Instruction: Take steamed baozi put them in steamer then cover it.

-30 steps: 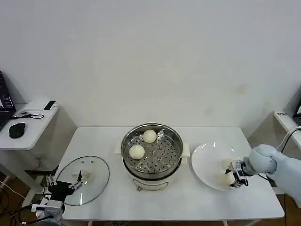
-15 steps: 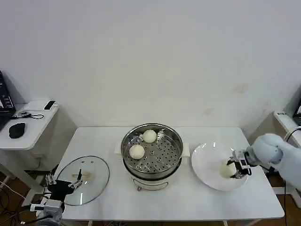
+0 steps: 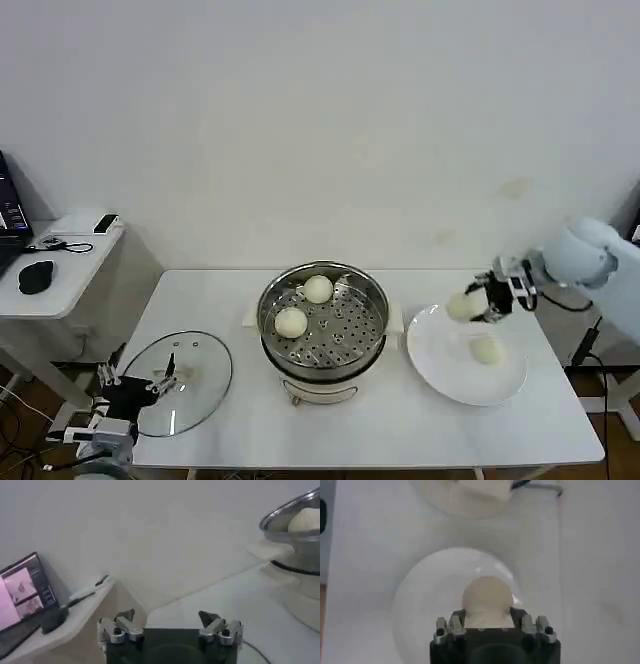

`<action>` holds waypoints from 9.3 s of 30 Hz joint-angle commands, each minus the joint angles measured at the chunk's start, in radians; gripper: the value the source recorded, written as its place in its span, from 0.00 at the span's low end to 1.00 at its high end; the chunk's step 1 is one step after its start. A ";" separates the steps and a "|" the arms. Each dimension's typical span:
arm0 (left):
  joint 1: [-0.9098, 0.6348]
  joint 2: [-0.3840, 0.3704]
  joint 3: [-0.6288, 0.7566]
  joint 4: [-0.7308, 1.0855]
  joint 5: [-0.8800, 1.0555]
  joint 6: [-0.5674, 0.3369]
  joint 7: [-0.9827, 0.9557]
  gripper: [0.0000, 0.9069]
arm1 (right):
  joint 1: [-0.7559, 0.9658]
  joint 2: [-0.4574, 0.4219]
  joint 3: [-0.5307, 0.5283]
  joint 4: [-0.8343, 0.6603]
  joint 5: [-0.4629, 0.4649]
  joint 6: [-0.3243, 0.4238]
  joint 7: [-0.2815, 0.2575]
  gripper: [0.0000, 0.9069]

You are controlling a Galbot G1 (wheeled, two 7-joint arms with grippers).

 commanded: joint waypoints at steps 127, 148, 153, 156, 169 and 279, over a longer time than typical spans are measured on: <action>-0.047 0.035 0.015 0.049 0.007 0.000 0.004 1.00 | -0.538 0.118 0.344 -0.358 -0.260 0.089 0.140 1.00; -0.044 0.022 0.014 0.059 0.008 -0.005 0.001 1.00 | -0.530 0.168 0.342 -0.393 -0.303 0.061 0.126 0.77; -0.041 0.027 0.009 0.059 0.006 -0.005 0.001 1.00 | -0.539 0.148 0.343 -0.370 -0.301 0.044 0.108 0.70; -0.043 0.027 0.007 0.061 0.006 -0.006 0.000 1.00 | -0.537 0.142 0.343 -0.370 -0.301 0.042 0.102 0.69; -0.041 0.030 0.012 0.054 0.006 -0.006 0.000 1.00 | -0.417 0.012 0.307 -0.232 -0.234 0.017 0.059 0.63; -0.043 -0.021 0.016 0.074 0.056 -0.078 -0.018 1.00 | -1.179 0.311 1.056 0.444 0.157 0.078 1.048 1.00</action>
